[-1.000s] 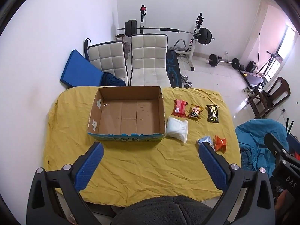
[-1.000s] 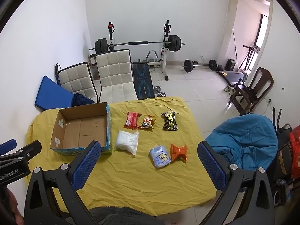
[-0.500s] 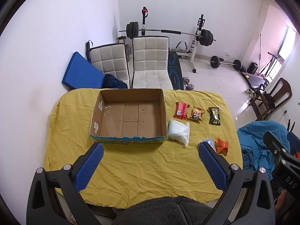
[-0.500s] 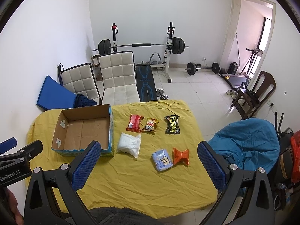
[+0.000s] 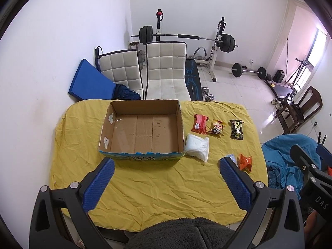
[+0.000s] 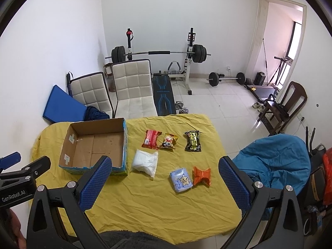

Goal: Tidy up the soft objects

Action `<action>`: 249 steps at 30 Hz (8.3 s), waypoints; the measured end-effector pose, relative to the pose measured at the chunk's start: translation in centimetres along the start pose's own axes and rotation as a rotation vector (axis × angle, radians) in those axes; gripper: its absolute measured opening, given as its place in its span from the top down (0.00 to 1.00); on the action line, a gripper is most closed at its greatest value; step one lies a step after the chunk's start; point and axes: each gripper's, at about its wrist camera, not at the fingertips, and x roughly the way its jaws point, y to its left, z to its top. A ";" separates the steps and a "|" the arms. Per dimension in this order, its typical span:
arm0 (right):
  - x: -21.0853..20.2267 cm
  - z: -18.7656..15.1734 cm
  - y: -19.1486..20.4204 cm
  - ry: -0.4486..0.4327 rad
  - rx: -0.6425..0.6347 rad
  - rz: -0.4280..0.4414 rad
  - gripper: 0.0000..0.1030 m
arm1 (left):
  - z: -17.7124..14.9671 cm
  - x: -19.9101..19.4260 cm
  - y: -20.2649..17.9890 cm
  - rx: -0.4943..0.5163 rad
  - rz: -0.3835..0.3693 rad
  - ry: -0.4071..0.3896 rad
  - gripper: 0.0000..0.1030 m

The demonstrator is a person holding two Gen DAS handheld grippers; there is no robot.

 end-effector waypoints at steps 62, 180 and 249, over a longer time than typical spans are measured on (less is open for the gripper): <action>12.4 -0.5 -7.3 0.230 0.106 -0.023 0.00 | 0.1 12.2 -5.4 0.030 -0.055 0.259 0.00; 39.2 1.8 7.3 0.577 0.112 0.307 0.43 | 4.7 34.7 1.8 0.000 -0.211 0.455 0.59; 41.4 -0.7 25.4 0.557 -0.147 0.157 0.00 | 2.4 34.1 15.7 -0.013 -0.052 0.306 0.03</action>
